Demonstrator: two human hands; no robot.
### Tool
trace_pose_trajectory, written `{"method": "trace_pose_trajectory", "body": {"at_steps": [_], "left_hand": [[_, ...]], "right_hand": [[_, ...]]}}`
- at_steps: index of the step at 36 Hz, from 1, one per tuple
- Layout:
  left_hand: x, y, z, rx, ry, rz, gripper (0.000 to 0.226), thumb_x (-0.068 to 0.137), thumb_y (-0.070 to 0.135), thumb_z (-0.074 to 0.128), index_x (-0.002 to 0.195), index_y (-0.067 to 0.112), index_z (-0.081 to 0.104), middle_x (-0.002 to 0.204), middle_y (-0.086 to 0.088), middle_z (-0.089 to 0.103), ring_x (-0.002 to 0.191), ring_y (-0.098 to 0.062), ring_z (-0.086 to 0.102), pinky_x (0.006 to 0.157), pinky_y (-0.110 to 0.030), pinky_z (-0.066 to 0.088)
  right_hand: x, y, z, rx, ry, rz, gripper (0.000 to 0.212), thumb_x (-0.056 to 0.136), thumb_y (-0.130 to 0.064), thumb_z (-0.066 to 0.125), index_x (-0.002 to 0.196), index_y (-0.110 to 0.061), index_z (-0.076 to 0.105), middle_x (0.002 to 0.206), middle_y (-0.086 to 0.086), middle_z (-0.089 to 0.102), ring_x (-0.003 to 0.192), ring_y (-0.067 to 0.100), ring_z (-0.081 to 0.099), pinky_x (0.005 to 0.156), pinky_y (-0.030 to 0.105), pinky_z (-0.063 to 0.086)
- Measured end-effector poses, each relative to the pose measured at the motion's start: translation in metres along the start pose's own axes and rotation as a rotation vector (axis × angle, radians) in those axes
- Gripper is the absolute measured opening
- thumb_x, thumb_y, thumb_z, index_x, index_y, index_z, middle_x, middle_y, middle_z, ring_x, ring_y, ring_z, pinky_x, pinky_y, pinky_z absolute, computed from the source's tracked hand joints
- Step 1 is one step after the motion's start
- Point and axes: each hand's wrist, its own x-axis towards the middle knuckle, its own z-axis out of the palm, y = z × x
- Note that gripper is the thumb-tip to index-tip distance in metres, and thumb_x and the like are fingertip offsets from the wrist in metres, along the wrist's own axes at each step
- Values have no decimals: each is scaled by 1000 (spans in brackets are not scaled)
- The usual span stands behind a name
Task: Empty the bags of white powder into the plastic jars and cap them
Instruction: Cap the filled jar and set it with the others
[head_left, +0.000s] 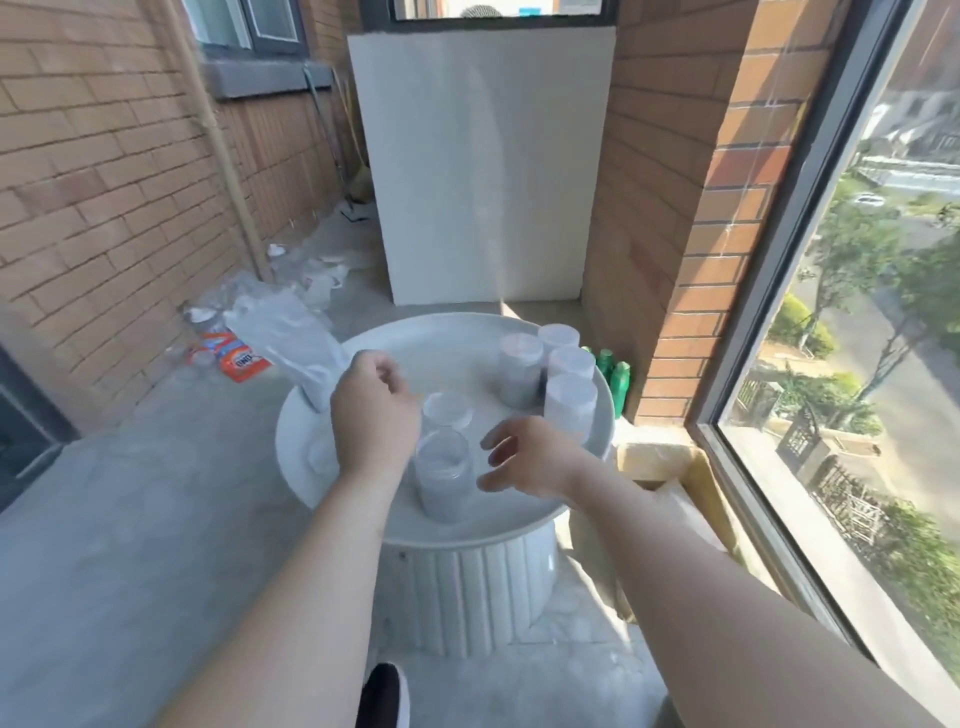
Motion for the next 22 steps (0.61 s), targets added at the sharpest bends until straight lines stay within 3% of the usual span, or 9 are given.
{"method": "trace_pose_trajectory", "body": {"at_steps": [2,5,10,14,17,22], "left_hand": [[8,-25,-4,201,-122,-91,19,88,7,55,103,11,66,104,-8,69,100,-31,62,75,-29,41],[11,-56,-4,490,-364,-62,30,87,8,57,113,17,70,121,-11,65,113,-32,60,89,-34,47],[9,-79,9,682,-615,78,28,88,25,63,115,27,68,122,-5,54,122,-28,50,99,-36,45],[7,-79,13,707,-663,126,11,84,36,66,86,25,67,107,-3,56,113,-27,53,91,-34,47],[6,-76,13,678,-689,103,21,80,27,64,63,26,51,94,0,53,104,-27,56,83,-33,48],[6,-65,6,603,-715,-22,22,76,31,71,65,20,56,73,8,60,84,-23,63,65,-26,42]], "right_hand": [[6,-1,14,24,-35,20,52,71,-21,89,116,-19,62,93,-11,62,78,8,59,68,18,47],[14,-3,29,56,-91,46,59,70,-19,90,119,-17,56,99,-7,65,80,12,61,67,20,48],[28,1,48,-48,-43,39,63,60,-38,89,111,-23,55,105,-5,69,99,19,67,91,35,55],[33,1,59,-131,-8,11,66,50,-56,80,105,-33,52,103,-13,65,100,16,62,90,36,52],[33,3,61,-119,9,3,72,42,-61,74,107,-38,52,105,-12,66,104,18,62,92,39,52],[32,2,55,-92,35,5,65,50,-56,78,108,-40,53,107,-13,66,106,18,61,94,38,52]]}}
